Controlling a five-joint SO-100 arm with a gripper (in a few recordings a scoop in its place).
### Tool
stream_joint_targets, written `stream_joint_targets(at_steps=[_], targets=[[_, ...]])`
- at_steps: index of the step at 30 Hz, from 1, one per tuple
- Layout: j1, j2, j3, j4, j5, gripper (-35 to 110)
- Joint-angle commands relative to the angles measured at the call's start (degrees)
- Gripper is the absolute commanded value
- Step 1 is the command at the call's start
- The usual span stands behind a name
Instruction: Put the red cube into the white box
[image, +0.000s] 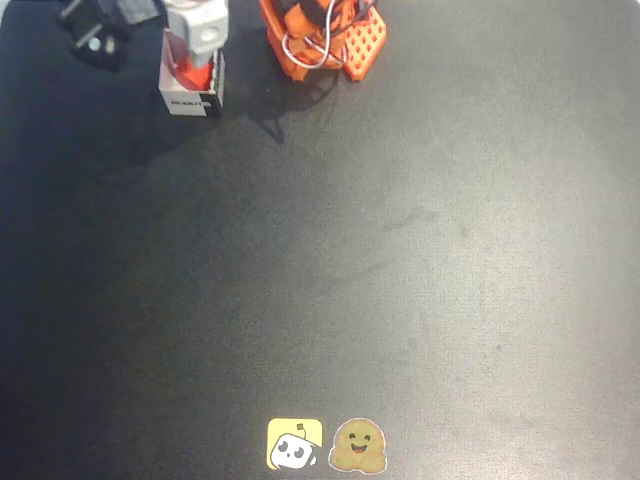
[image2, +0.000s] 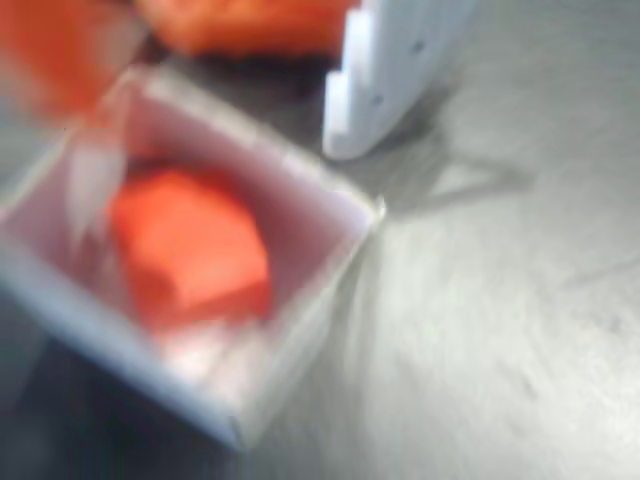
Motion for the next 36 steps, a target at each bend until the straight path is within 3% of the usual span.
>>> stream_joint_targets(at_steps=[1, 4, 9, 14, 26, 36], targets=[[-6.7, 1.1, 0.7, -5.2, -8.3, 0], [-19.2, 3.3, 3.8, -11.3, -12.1, 0], [-42.2, 10.2, 11.3, -22.8, -10.3, 0], [-54.6, 10.5, 15.3, -31.2, -10.3, 0], [-62.1, 18.5, 25.0, -38.2, -6.2, 0], [-62.1, 41.7, 41.9, -38.5, 1.9, 0]])
